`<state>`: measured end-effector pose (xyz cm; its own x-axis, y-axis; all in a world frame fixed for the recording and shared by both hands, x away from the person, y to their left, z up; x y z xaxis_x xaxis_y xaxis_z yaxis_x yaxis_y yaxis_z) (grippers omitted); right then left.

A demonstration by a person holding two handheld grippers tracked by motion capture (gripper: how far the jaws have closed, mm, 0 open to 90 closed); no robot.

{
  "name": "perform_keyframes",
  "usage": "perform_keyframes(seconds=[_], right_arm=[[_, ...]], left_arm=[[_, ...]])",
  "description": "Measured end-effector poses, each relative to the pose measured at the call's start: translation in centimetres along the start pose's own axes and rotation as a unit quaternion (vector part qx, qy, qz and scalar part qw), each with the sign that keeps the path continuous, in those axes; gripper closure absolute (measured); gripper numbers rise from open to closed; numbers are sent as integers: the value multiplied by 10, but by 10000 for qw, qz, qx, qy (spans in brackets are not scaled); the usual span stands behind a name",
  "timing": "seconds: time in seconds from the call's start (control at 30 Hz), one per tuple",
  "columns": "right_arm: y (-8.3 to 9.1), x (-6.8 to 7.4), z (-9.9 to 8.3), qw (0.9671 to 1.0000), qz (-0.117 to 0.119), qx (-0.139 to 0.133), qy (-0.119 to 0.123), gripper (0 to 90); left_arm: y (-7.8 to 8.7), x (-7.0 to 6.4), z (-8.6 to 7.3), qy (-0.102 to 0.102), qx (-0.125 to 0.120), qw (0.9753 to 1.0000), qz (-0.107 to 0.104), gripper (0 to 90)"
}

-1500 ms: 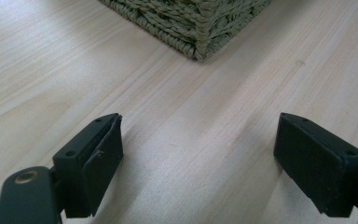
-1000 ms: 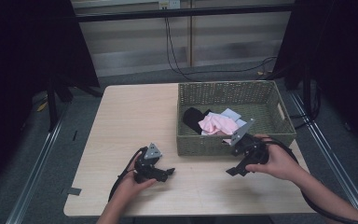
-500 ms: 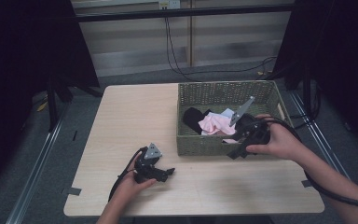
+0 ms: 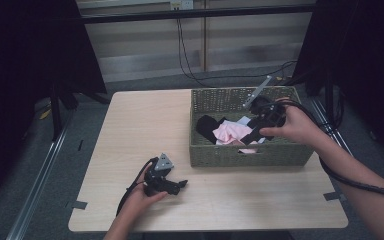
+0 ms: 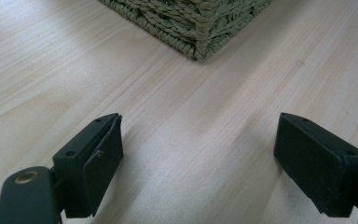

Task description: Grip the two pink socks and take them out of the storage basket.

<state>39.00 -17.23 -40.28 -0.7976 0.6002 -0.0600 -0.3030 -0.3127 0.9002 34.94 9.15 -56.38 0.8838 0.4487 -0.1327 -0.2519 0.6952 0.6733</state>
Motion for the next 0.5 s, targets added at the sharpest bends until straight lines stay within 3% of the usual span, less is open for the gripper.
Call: perform_keyframes(seconds=[0.03,0.17,0.2,0.4,0.5], right_arm=[[-4,-9,4,10000,-88,31,-30,294],[-14,-21,7,9996,-202,197,-45,295],[-24,-30,10,9993,-257,216,-157,307],[-46,-41,13,9991,-226,251,-267,340],[-66,-47,12,9987,-183,370,-312,369]], left_arm=[[0,0,0,0,1,10000,0,151],[0,0,0,2,-2,10000,-1,151],[0,0,0,3,-7,10000,-2,151],[0,0,0,2,-14,10000,-4,151],[0,0,0,1,-14,10000,-9,151]])
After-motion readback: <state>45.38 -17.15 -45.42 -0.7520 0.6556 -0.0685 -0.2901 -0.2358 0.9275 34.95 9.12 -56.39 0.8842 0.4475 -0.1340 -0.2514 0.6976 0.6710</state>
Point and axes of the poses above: each handheld gripper's, and its own axes: y roughly backward along the jaws, z roughly out of its top, x roughly to its left, the point moved 8 cm from there along -y, roughly forward along the jaws, and after that the axes turned 10 degrees about -z, right-handed, at the moved point
